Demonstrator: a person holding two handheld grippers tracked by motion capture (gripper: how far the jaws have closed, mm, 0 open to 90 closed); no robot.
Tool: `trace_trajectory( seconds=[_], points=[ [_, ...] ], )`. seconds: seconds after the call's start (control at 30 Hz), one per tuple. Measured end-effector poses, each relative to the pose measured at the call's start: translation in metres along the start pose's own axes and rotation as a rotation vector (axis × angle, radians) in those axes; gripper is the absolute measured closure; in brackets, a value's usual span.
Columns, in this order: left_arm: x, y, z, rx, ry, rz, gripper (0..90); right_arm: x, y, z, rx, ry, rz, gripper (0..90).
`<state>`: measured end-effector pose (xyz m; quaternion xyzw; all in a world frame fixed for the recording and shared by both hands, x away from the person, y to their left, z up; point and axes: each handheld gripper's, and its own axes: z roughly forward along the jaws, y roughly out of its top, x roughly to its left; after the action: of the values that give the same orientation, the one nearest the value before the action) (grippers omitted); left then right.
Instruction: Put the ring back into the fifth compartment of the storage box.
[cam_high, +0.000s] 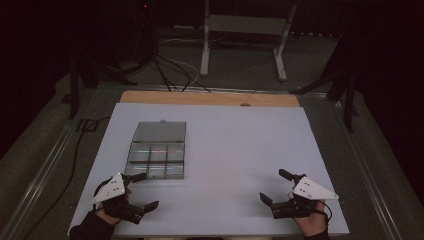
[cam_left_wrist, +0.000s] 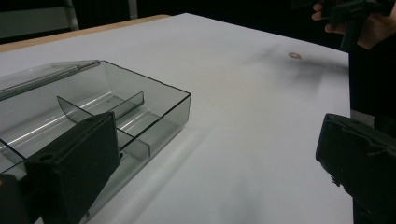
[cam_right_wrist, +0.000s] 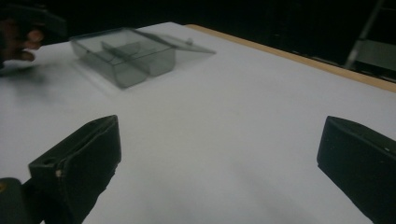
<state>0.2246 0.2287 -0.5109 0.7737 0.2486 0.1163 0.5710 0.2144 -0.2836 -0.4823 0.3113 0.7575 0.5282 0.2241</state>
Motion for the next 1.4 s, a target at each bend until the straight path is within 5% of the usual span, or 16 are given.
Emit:
trace_trajectory(
  seconds=[0.23, 1.17, 1.4],
  points=[
    [0.000, 0.000, 0.001, 0.004, -0.003, 0.004, 0.9, -0.011, -0.003, -0.006, 0.012, -0.051, 0.053, 0.0],
    [-0.001, 0.001, 0.002, -0.001, -0.003, 0.015, 1.0, -0.042, -0.008, -0.028, 0.044, -0.237, 0.142, 0.0],
    [-0.001, 0.001, 0.002, -0.003, -0.006, 0.015, 1.0, -0.050, -0.012, -0.031, 0.082, -0.242, 0.184, 0.0]
  ],
)
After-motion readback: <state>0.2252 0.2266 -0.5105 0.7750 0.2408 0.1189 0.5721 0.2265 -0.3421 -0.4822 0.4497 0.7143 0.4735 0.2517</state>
